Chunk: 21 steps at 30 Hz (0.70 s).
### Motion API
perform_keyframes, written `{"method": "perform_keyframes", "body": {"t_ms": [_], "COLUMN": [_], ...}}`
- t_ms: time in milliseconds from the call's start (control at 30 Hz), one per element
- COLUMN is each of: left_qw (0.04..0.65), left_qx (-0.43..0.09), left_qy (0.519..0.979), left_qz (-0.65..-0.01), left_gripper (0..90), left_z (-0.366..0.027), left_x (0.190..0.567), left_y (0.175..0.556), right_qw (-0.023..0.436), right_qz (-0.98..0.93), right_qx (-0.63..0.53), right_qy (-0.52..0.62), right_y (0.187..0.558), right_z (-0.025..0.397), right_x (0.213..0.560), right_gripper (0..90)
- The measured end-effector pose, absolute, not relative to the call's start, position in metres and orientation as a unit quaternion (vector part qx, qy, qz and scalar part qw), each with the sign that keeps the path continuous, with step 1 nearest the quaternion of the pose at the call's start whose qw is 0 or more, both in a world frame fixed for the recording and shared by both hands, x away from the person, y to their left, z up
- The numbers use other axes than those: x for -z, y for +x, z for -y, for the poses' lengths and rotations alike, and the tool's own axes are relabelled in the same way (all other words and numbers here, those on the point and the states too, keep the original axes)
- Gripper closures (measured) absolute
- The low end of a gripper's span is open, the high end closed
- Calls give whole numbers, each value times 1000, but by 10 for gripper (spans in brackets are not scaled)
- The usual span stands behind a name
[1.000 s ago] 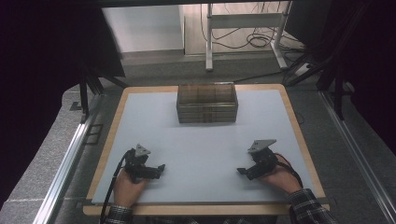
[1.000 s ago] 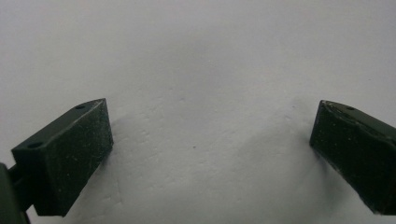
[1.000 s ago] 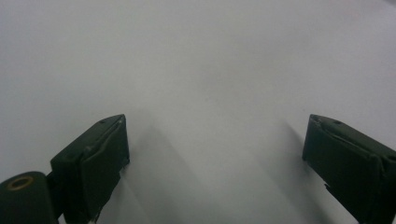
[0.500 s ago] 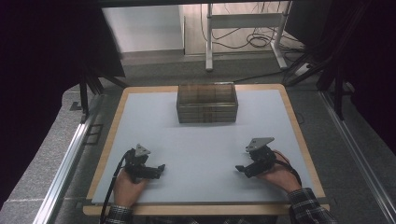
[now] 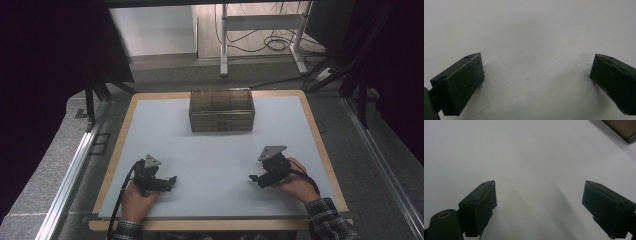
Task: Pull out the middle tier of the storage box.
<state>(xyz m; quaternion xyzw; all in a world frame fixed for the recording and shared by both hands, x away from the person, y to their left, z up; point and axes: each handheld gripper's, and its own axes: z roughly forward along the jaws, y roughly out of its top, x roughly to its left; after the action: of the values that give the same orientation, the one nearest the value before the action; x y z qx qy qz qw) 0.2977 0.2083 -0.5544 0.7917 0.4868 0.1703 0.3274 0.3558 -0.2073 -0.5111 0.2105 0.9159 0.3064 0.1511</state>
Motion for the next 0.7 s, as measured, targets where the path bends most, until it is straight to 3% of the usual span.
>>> {"method": "perform_keyframes", "body": {"t_ms": [700], "left_qw": [327], "left_qx": [-170], "left_qy": [792], "left_qz": [-487], "left_gripper": [0], "left_z": [-208], "left_x": [554], "left_y": [298], "right_qw": [230], "right_qz": [-924], "right_qx": [-260], "right_qy": [160], "right_y": [367], "right_z": [183], "right_x": [498], "right_gripper": [193]}}
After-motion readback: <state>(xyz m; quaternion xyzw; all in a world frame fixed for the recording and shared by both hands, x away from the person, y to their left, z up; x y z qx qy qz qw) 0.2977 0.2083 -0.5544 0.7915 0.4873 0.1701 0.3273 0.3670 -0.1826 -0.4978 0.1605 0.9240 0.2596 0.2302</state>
